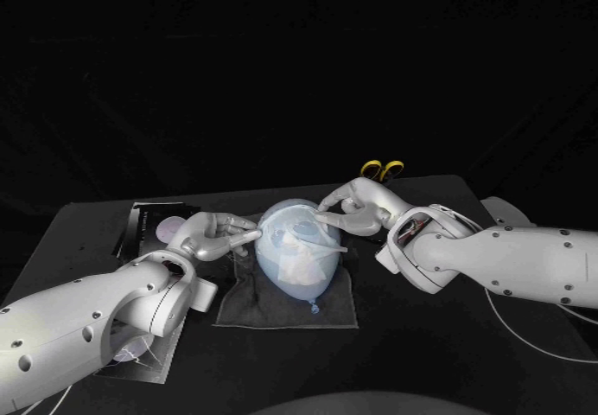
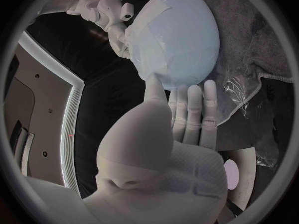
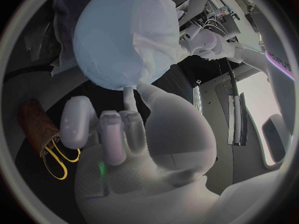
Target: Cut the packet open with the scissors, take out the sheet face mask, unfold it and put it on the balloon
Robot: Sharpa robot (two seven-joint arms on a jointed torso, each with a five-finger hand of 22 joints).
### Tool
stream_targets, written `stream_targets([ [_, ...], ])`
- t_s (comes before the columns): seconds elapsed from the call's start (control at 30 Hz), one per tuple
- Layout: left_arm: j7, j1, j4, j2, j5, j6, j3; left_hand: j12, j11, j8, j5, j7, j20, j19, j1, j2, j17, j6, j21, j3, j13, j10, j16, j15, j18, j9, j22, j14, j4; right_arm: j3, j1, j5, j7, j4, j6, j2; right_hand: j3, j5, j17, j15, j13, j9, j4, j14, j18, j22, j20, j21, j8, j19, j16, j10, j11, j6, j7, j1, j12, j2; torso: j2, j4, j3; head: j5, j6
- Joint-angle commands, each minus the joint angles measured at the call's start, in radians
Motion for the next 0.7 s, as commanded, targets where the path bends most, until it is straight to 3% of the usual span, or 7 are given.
stream_targets([
  [0.03,0.006,0.001,0.002,0.002,-0.002,0.011,0.001,0.005,-0.001,0.005,-0.004,-0.002,0.0,-0.009,0.003,0.009,-0.001,0.003,0.001,-0.004,-0.001,-0.008,-0.003,0.003,0.007,0.0,0.002,-0.007,-0.001,-0.002,-0.005,-0.118,0.001,0.002,-0.001,0.003,0.008,-0.006,0.264,-0.021,0.264,0.002,-0.004,0.115,0.017,0.06,-0.012,0.005,0.006,0.0,0.004,0.111,-0.02,0.016,-0.009,0.015,0.004,0.004,-0.001,-0.0004,-0.0002,0.0,-0.002],
  [0.33,0.006,0.001,0.003,0.002,-0.002,0.012,0.001,0.005,-0.001,0.005,-0.004,-0.002,0.0,-0.009,0.003,0.009,-0.001,0.003,0.001,-0.004,-0.001,-0.008,-0.003,0.003,0.007,0.0,0.002,-0.007,-0.001,-0.002,-0.008,-0.161,0.007,0.001,-0.053,0.006,0.032,-0.005,0.264,-0.034,0.264,0.006,-0.027,0.115,0.012,0.073,-0.026,0.02,0.022,0.012,0.004,0.111,-0.033,0.037,-0.022,0.047,0.004,0.015,0.001,-0.0002,0.0003,0.0,-0.002],
  [0.7,0.006,0.001,0.004,0.001,-0.001,0.013,0.001,0.005,-0.001,0.005,-0.004,-0.002,0.0,-0.009,0.003,0.009,-0.001,0.003,0.001,-0.004,-0.001,-0.008,-0.003,0.003,0.007,0.0,0.002,-0.007,-0.001,-0.002,-0.009,-0.094,0.048,0.017,-0.149,0.007,0.066,-0.005,0.264,-0.04,0.264,0.015,-0.048,0.115,0.006,0.088,-0.034,0.041,0.045,0.028,0.004,0.111,-0.039,0.055,-0.027,0.059,0.004,0.014,0.0,-0.0004,0.0006,0.0,-0.001],
])
